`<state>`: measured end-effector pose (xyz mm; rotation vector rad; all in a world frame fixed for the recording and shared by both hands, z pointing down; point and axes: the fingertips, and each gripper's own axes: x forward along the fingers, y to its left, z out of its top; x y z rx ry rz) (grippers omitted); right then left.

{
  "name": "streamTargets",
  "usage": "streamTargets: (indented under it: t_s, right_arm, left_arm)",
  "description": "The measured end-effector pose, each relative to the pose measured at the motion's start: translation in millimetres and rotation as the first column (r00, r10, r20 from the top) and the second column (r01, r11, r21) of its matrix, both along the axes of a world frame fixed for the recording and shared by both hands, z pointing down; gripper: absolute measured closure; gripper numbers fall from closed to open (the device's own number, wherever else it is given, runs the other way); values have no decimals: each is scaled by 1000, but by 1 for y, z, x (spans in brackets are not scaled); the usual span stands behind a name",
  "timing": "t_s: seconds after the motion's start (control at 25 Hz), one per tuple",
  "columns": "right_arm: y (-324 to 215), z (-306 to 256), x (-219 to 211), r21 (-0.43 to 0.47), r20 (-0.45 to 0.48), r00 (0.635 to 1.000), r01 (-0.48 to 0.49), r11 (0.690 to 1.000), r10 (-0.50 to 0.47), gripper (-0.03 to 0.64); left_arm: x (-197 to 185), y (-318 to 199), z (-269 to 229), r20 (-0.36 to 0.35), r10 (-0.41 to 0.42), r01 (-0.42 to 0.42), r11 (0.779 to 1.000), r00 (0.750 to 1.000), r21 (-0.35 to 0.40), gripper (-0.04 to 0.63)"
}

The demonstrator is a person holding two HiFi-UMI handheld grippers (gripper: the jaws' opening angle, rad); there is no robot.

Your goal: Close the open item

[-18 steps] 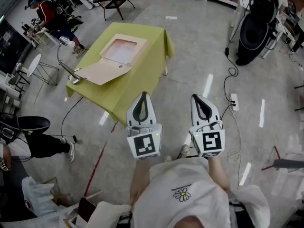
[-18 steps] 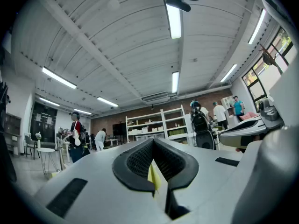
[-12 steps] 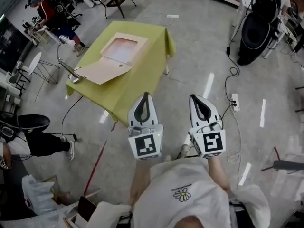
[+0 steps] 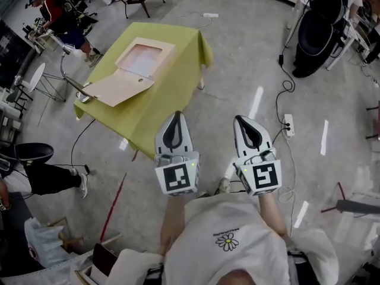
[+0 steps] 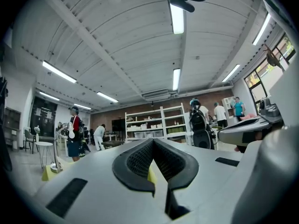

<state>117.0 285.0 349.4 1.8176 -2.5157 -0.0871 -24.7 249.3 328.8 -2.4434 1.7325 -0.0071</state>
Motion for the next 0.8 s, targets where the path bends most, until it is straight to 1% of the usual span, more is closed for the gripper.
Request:
streamTargets:
  t_s: [0.08, 0.12, 0.2, 0.32, 0.44, 0.48, 0.56, 0.64, 0.76, 0.8]
  right_arm:
    - [-1, -1, 7, 43, -26, 1000, 15, 999, -14, 604]
    - [-1, 1, 11, 47, -30, 999, 16, 999, -15, 604]
    - [-1, 8, 21, 26, -18, 1000, 8, 1000, -7, 604]
    - [-3, 19, 31, 6, -2, 1000, -1, 1000, 1, 603]
    - [-2, 24, 32, 4, -7, 1000, 14, 1000, -14, 604]
    - [-3, 26, 32, -1, -10, 1000, 20, 1000, -20, 604]
    - [-6, 27, 31, -2, -32, 999, 34, 999, -34, 604]
    - [-14, 29, 30, 2, -62, 997, 51, 999, -51, 604]
    - [-31, 32, 30, -15, -55, 997, 61, 998, -61, 604]
    - [-38, 30, 31, -6, -61, 996, 63, 998, -64, 604]
  left_arm:
    - [11, 0, -1, 7, 2, -2, 1000, 1000, 14, 581]
    - [16, 1, -1, 20, 1, -2, 1000, 1000, 21, 581]
    - [24, 3, 3, 55, -2, 0, 1000, 999, 28, 581]
    - [32, 2, 9, 33, 2, -2, 1000, 999, 17, 581]
    - [34, 2, 12, -9, 2, -2, 1000, 1000, -2, 581]
    - [33, 1, 12, -8, -2, 2, 1000, 1000, -2, 581]
    - [29, -3, 14, 18, -11, 11, 1000, 1000, -1, 581]
    - [26, -13, 17, 5, -19, 19, 1000, 1000, -7, 581]
    - [22, -38, 21, -22, -10, 9, 1000, 1000, -13, 581]
    - [22, -48, 21, -26, -9, 8, 1000, 1000, -11, 581]
